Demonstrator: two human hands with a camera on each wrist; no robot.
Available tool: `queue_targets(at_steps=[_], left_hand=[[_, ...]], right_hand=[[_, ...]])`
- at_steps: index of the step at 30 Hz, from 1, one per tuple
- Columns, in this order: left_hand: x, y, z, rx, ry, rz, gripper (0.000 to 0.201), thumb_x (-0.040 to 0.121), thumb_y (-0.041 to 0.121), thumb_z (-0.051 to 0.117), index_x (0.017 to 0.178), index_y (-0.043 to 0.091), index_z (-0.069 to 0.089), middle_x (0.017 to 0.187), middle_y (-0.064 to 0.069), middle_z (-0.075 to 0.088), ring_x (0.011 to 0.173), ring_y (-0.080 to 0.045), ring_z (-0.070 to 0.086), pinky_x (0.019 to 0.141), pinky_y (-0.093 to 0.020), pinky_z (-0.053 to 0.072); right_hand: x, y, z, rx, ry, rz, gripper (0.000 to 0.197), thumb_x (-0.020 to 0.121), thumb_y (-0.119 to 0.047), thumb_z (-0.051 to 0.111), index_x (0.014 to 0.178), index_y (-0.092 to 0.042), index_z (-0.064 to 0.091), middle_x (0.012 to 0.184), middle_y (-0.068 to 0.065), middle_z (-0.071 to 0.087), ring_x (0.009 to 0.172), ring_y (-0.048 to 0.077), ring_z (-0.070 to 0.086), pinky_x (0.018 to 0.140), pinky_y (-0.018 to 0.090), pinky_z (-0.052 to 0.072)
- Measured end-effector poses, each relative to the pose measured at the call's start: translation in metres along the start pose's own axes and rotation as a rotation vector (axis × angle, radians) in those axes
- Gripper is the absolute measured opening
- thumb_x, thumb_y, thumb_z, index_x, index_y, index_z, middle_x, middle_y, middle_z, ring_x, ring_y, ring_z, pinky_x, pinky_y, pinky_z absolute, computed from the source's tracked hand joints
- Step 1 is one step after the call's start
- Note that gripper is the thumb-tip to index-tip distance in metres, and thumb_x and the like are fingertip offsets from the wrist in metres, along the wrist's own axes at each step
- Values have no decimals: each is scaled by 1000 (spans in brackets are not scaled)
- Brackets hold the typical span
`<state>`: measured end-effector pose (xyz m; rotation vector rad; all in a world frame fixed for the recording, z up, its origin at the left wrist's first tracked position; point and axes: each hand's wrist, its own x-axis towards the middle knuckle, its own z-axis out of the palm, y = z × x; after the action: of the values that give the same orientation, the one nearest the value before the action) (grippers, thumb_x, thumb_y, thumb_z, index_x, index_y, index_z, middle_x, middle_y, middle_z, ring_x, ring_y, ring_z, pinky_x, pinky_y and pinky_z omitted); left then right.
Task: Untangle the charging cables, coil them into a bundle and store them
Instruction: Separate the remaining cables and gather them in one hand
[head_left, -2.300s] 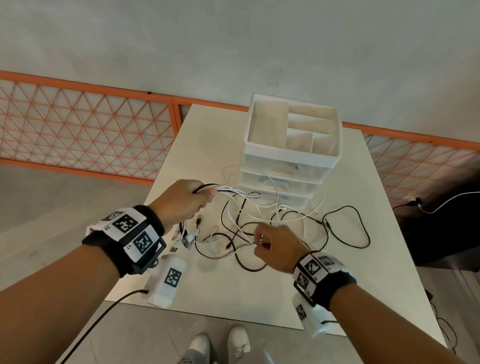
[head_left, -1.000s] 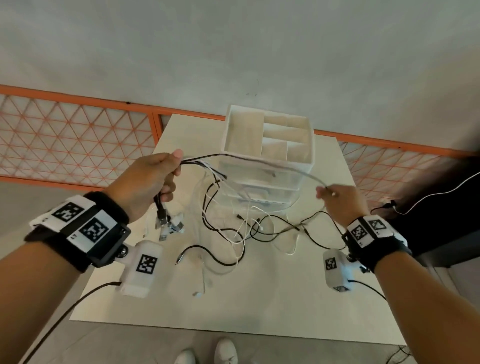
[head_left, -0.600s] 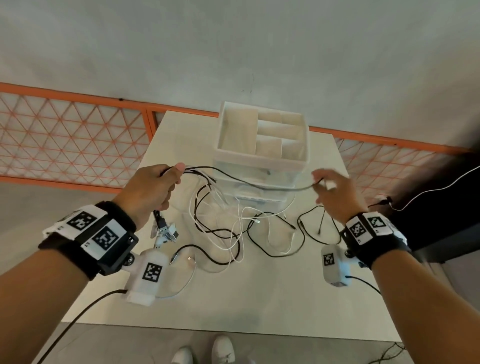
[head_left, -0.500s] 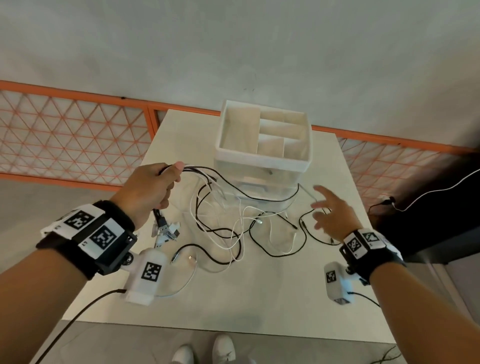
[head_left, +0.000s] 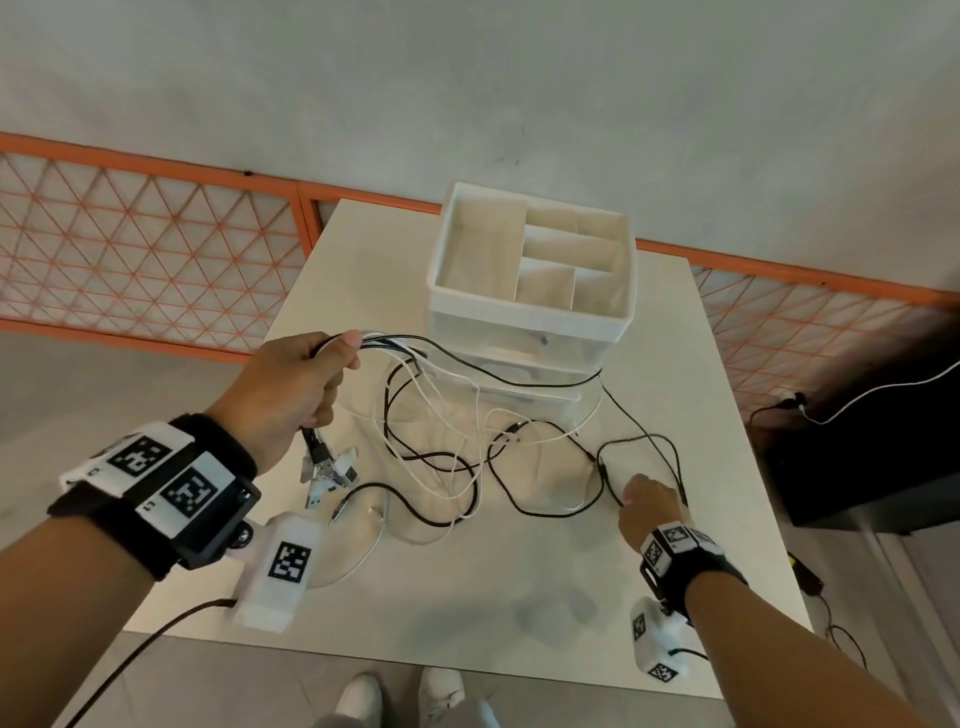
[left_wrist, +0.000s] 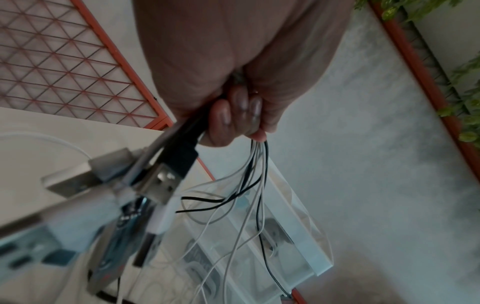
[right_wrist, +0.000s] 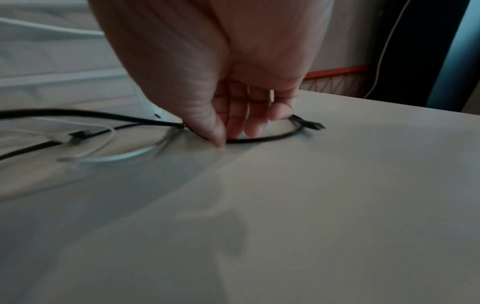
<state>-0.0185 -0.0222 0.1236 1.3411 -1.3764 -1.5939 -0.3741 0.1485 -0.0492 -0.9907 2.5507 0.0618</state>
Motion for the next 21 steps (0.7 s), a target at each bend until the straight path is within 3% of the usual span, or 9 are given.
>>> queue_targets(at_steps=[2, 4, 7, 8, 11, 15, 18, 21], left_hand=[[1, -1, 2, 9, -13, -1, 26, 98, 29, 58, 81, 9, 57, 47, 12, 28, 41, -8, 21, 40, -19, 21], [3, -2, 4, 16, -27, 4, 24, 98, 26, 59, 82, 8, 57, 48, 11, 29, 42, -8, 22, 40, -19, 22], [5, -1, 4, 12, -39, 7, 22, 97, 25, 60, 83, 8, 59, 48, 11, 30, 44, -9, 22, 41, -20, 22], [5, -1, 3, 15, -40, 7, 22, 97, 25, 60, 83, 8, 59, 48, 12, 30, 44, -9, 23, 42, -20, 23], [6, 0, 2, 21, -48, 6, 22, 98, 25, 59, 84, 8, 59, 50, 11, 31, 45, -9, 24, 43, -21, 23], [7, 1, 4, 36, -98, 3, 22, 99, 24, 56, 85, 8, 59, 55, 5, 38, 46, -10, 29, 45, -23, 27], [2, 2, 9, 69, -176, 19, 22, 102, 22, 52, 85, 9, 58, 61, -1, 54, 51, -15, 41, 50, -27, 34], [-5, 6, 15, 53, -259, 28, 22, 103, 21, 48, 88, 9, 56, 80, -15, 71, 61, -21, 62, 56, -29, 47]], right_hand=[[-4, -8, 2, -46, -42, -1, 11, 80, -20, 59, 86, -13, 64, 95, 10, 67, 79, 28, 61, 62, 27, 48], [-8, -13, 5, -97, -81, -29, 14, 74, -29, 60, 75, -15, 60, 88, 8, 68, 80, 29, 64, 61, 26, 45], [-20, -20, 1, -141, -83, -80, 24, 81, -39, 58, 92, -19, 65, 99, 5, 69, 93, 28, 65, 79, 31, 51], [-24, -25, -5, -121, -78, -96, 25, 84, -40, 58, 95, -18, 63, 101, 5, 68, 93, 28, 63, 80, 32, 50], [-36, -45, -31, -54, -96, -197, 16, 83, -36, 57, 81, -20, 54, 92, 5, 66, 86, 28, 61, 71, 31, 46], [-66, -91, -81, -23, -111, -441, 13, 81, -31, 65, 71, -23, 61, 84, 1, 69, 85, 23, 65, 77, 33, 54], [-96, -132, -111, 78, -118, -640, 13, 83, -18, 64, 70, -17, 67, 70, -9, 63, 72, 13, 60, 69, 24, 49], [-123, -167, -130, 162, -104, -825, 14, 82, -15, 63, 74, -17, 74, 65, -10, 66, 65, 5, 60, 62, 11, 41]])
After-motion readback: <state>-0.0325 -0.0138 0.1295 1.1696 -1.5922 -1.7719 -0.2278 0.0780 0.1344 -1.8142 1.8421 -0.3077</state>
